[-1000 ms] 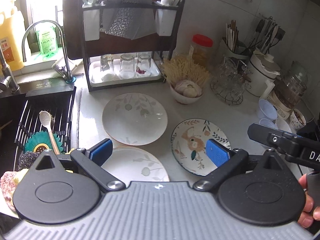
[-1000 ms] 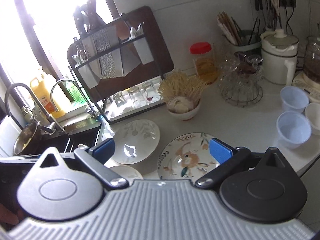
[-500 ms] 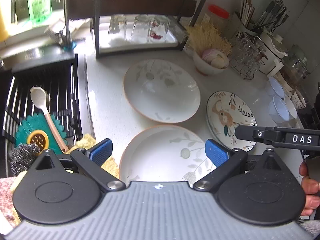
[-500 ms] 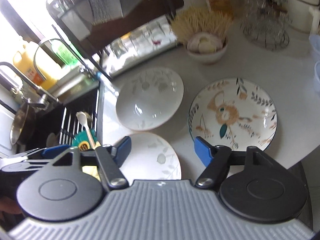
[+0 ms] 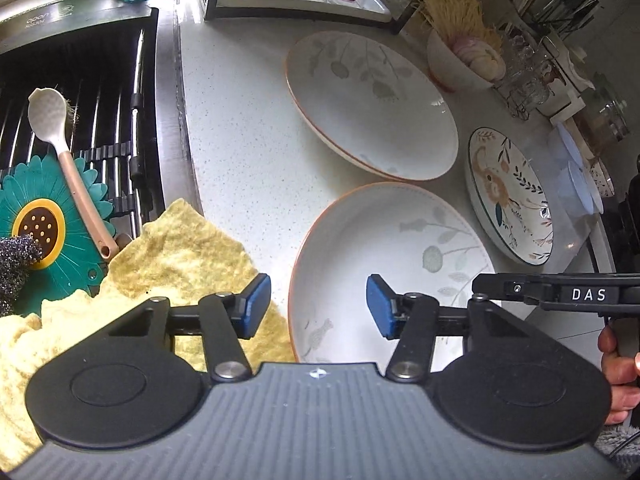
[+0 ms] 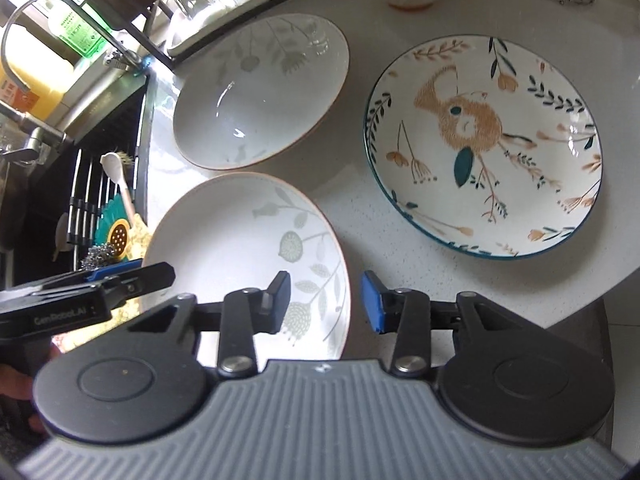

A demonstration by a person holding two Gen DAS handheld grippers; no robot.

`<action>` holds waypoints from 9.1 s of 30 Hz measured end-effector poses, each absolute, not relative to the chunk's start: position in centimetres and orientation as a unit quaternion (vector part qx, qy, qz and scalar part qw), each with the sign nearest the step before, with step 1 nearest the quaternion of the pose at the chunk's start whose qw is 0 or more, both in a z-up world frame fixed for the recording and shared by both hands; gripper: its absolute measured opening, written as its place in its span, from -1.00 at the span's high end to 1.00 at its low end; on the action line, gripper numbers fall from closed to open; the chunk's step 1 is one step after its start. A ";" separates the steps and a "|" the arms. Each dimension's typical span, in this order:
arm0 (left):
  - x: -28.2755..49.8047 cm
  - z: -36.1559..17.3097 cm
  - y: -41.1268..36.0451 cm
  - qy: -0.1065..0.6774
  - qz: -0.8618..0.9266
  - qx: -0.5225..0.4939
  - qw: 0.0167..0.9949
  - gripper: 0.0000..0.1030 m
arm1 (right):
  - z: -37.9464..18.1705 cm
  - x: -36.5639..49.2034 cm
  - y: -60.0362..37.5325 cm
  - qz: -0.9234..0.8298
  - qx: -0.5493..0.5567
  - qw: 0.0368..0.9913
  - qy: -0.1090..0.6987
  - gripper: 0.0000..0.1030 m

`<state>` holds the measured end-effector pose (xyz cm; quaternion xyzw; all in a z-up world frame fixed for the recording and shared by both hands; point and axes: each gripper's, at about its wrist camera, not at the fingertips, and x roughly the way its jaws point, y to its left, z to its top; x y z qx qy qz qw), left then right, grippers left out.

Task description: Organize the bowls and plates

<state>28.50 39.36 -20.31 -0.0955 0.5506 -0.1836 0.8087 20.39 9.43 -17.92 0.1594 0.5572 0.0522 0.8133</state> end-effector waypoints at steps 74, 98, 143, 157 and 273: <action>30.1 -15.1 37.3 0.497 -0.190 -0.112 0.839 0.64 | -14.2 20.5 7.0 0.054 0.145 0.879 0.451 0.56; 34.7 -15.7 22.3 0.511 -0.185 -0.099 0.833 0.62 | -14.8 24.3 -6.8 0.054 0.167 0.881 0.439 0.56; 39.9 -18.3 17.1 0.601 -0.126 -0.087 0.784 0.36 | -19.8 26.3 -8.7 0.062 0.135 0.891 0.430 0.58; 38.0 -15.9 16.7 0.545 -0.091 -0.091 0.829 0.36 | -19.0 26.2 -9.4 0.042 0.160 0.873 0.459 0.51; 36.3 -17.1 33.7 0.496 0.067 -0.213 0.839 0.05 | -16.4 36.7 3.7 0.205 0.105 0.854 0.467 -0.06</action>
